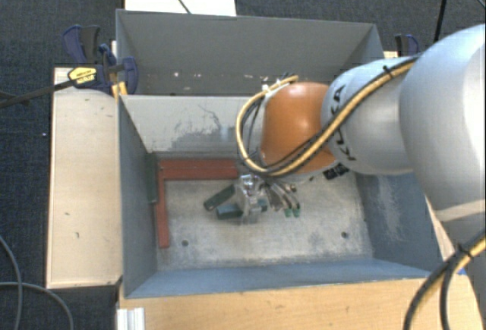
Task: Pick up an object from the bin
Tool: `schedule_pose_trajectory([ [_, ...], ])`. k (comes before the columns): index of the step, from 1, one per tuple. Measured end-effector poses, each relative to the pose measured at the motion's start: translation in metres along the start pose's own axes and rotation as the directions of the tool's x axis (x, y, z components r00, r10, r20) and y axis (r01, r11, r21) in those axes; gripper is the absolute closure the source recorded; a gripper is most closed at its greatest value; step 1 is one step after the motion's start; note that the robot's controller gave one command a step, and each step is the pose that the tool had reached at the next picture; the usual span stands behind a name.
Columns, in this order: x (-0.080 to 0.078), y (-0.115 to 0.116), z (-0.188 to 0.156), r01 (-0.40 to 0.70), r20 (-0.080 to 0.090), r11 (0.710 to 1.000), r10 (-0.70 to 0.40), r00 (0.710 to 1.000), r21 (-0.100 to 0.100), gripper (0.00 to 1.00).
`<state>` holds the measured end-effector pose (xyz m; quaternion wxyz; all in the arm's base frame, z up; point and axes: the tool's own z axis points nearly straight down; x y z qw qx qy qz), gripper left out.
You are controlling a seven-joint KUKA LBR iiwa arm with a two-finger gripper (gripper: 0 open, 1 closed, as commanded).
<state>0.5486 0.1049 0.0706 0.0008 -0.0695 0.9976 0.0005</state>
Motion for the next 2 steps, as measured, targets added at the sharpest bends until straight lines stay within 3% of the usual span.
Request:
schedule_pose_trajectory([
  [1, 0.0, 0.0, 0.0, -0.002, 0.0, 1.0, 0.002, 1.0, 0.0, 1.0],
  [2, 0.01, 0.006, -0.195, 0.023, 0.01, 1.0, -0.023, 1.0, 0.0, 1.0],
])
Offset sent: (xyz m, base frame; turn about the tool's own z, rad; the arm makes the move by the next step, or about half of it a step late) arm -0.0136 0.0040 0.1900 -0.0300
